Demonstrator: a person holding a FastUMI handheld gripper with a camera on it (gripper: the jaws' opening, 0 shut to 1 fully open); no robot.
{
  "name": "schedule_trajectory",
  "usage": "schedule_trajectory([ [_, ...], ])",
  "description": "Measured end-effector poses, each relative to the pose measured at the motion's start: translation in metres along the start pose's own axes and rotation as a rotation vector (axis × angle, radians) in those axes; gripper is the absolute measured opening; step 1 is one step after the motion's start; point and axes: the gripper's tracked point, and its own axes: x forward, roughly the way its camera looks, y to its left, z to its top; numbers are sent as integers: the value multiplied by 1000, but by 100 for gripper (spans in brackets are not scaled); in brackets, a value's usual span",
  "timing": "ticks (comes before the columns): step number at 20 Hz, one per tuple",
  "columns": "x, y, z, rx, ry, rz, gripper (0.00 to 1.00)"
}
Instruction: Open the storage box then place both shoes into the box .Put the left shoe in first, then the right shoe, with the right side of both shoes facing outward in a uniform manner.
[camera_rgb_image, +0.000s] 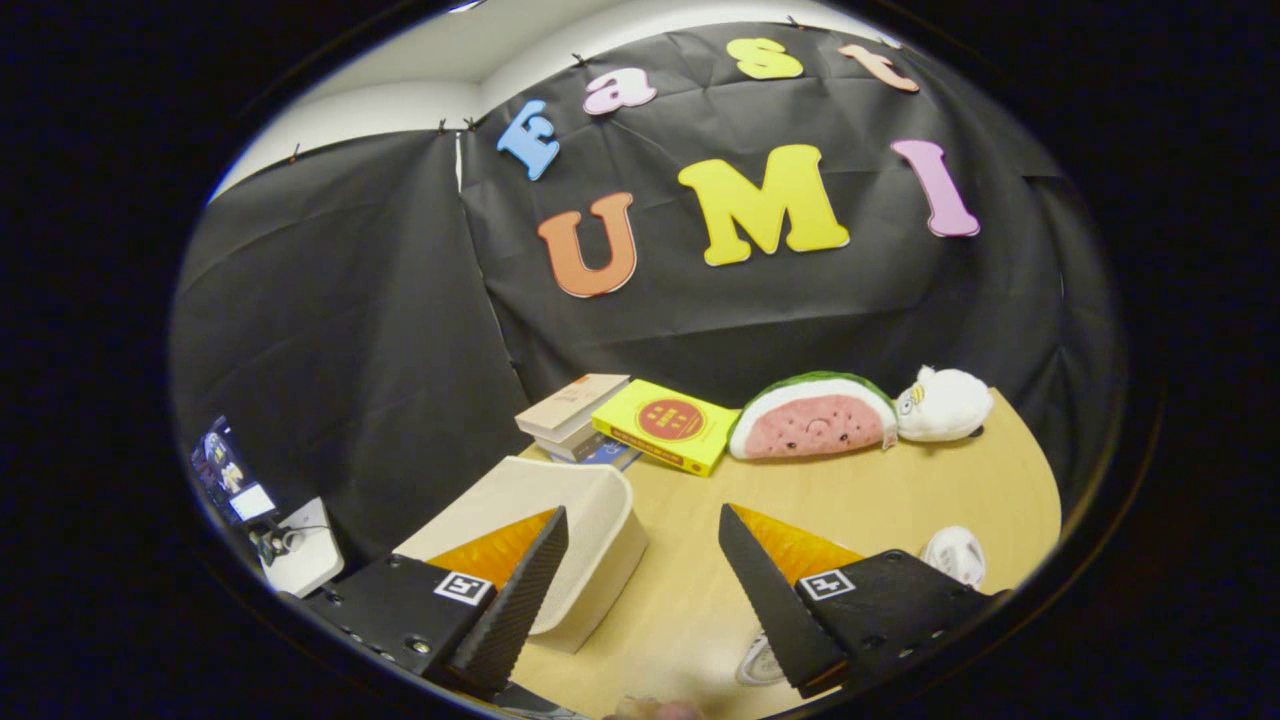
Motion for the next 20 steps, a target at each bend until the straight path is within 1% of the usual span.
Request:
schedule_trajectory([
  [4,31,27,-25,120,73,19,95],
  [7,54,50,-53,222,160,75,95],
  [9,66,54,-68,312,203,95,96],
  [13,84,47,-83,462,241,95,95],
  [16,97,48,-91,601,273,143,95],
  [20,110,60,-101,747,328,210,95],
])
